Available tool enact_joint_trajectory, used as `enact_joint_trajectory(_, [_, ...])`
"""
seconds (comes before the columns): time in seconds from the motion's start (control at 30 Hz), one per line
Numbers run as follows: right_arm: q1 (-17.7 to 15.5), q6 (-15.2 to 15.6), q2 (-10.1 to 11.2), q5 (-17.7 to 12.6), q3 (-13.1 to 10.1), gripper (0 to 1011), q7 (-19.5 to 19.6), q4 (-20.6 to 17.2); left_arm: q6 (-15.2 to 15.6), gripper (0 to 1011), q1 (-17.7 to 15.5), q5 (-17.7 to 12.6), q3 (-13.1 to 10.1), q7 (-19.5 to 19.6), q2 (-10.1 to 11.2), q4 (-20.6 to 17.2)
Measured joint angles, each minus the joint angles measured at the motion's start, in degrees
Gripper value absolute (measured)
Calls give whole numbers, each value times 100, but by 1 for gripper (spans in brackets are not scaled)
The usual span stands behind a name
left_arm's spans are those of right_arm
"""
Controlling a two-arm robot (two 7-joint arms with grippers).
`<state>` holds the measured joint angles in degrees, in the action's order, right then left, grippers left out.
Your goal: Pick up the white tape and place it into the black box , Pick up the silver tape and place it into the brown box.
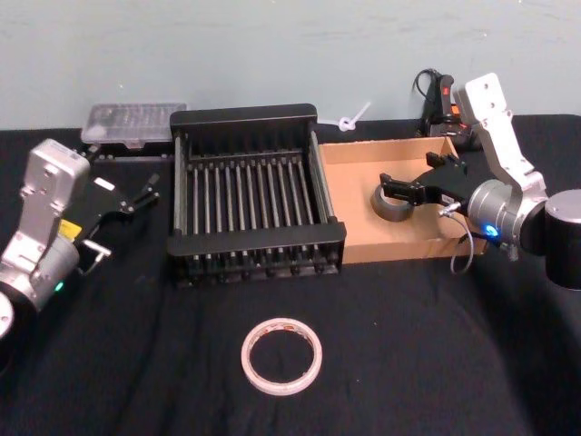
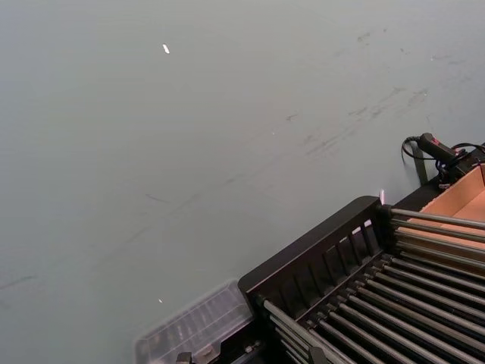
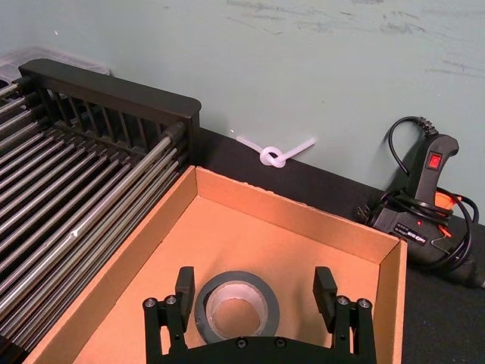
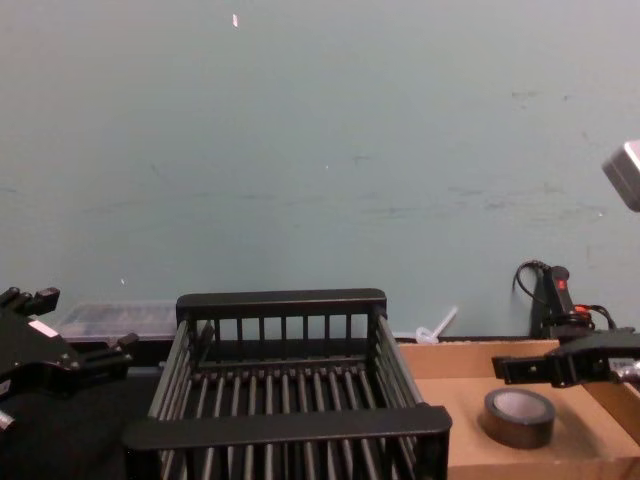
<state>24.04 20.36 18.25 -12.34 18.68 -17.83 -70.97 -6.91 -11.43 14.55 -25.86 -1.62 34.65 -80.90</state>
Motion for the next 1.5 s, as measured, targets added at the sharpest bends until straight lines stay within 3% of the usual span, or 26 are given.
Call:
enact_joint_trajectory(0.57, [-6, 1, 0, 1, -5, 1002, -10, -8, 0, 1001, 0, 0, 0, 0, 0, 0])
enact_joint_trajectory(0.83, [-164, 53, 77, -98, -111, 1002, -166, -309, 0, 1002, 0, 0, 0, 0, 0, 0])
enact_joint_trajectory(1.27, [-1005, 30, 547, -443, -305, 1002, -349, -1457, 0, 1001, 0, 0, 0, 0, 0, 0])
enact_joint_trajectory(1.5, [-1597, -404, 919, -576, -372, 1002, -504, -1949, 0, 1001, 0, 0, 0, 0, 0, 0])
